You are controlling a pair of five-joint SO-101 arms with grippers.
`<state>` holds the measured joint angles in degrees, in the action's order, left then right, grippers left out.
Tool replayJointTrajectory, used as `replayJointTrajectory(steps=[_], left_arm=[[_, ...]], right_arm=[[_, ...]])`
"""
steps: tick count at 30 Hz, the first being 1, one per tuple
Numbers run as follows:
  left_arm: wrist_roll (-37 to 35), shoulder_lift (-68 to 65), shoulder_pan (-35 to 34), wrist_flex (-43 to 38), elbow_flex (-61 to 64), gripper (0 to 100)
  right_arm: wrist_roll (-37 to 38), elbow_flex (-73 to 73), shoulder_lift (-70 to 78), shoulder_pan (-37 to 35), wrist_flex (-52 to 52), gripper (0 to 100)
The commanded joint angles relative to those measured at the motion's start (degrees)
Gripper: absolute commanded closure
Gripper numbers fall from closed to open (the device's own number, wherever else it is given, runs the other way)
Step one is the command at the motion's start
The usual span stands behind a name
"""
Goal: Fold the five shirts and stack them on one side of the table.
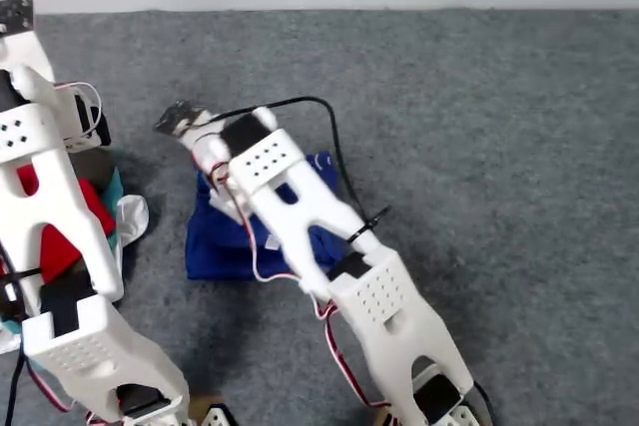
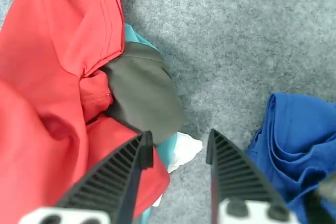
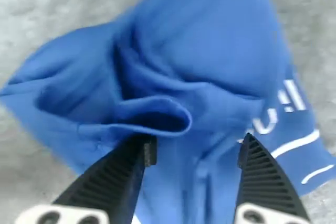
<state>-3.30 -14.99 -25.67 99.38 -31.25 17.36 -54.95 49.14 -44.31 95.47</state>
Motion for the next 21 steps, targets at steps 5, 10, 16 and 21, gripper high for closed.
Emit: replayJointTrajectory(steps=[5, 10, 16, 21], left_arm=[[0.5, 1.1, -0.2, 1.1, -0.6, 83], [0.5, 1.1, -0.4, 1.1, -0.6, 83], [0.5, 1.1, -0.2, 1.1, -0.6, 83], [0.5, 1.1, 0.0, 1.1, -0.6, 83]], right_arm=[[0.4, -6.9, -7.1, -6.4, 7.4, 74.0], [0.4, -1.9, -8.0, -9.5, 7.4, 74.0], [0.4, -5.1, -7.4, -2.4, 6.8, 74.0], [0.5, -6.1, -5.2, 3.6, 4.2, 74.0]])
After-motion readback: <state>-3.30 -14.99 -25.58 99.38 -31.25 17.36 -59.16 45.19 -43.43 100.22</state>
